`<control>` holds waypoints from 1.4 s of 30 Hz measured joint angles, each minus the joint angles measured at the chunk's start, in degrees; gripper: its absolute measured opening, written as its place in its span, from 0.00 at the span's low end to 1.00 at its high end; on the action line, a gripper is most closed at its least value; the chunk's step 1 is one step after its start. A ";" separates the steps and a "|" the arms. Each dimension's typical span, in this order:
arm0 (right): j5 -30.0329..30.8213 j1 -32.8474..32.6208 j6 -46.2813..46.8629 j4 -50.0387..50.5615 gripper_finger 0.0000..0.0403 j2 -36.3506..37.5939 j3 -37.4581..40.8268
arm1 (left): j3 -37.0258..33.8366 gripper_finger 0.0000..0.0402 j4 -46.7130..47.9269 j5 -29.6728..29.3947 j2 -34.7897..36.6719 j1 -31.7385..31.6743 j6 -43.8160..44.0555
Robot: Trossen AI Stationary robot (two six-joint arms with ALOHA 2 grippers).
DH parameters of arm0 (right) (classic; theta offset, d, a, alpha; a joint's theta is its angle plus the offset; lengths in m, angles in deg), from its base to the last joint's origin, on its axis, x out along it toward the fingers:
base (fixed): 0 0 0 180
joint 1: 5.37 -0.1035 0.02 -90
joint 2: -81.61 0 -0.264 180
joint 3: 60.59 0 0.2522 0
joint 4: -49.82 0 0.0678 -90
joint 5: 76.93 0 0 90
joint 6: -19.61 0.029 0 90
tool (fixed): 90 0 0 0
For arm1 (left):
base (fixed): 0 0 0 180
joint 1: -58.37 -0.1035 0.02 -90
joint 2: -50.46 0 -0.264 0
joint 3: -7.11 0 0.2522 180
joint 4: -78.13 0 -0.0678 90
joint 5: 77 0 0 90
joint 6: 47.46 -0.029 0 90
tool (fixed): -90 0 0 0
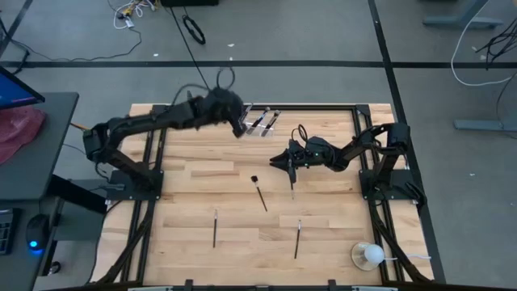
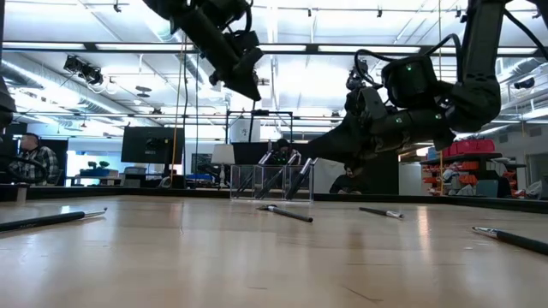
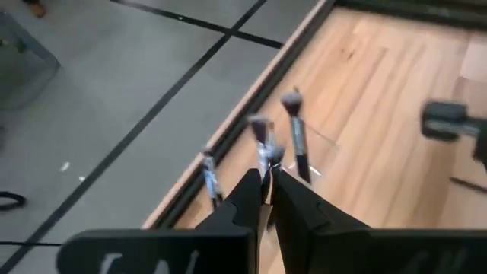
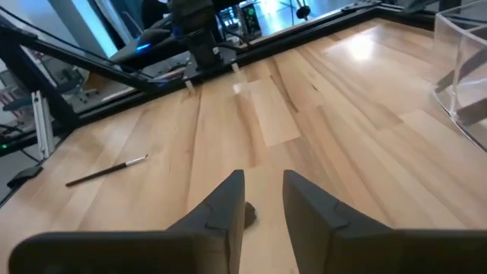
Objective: Put items in baskets/containers
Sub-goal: Put the black eyeshadow brush into the transparent organizer
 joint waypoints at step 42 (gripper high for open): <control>0.02 -0.70 -0.59 -0.14 0.23 -0.02 -0.04 | 0.42 0.25 -5.58 11.35 -16.76 -10.45 6.38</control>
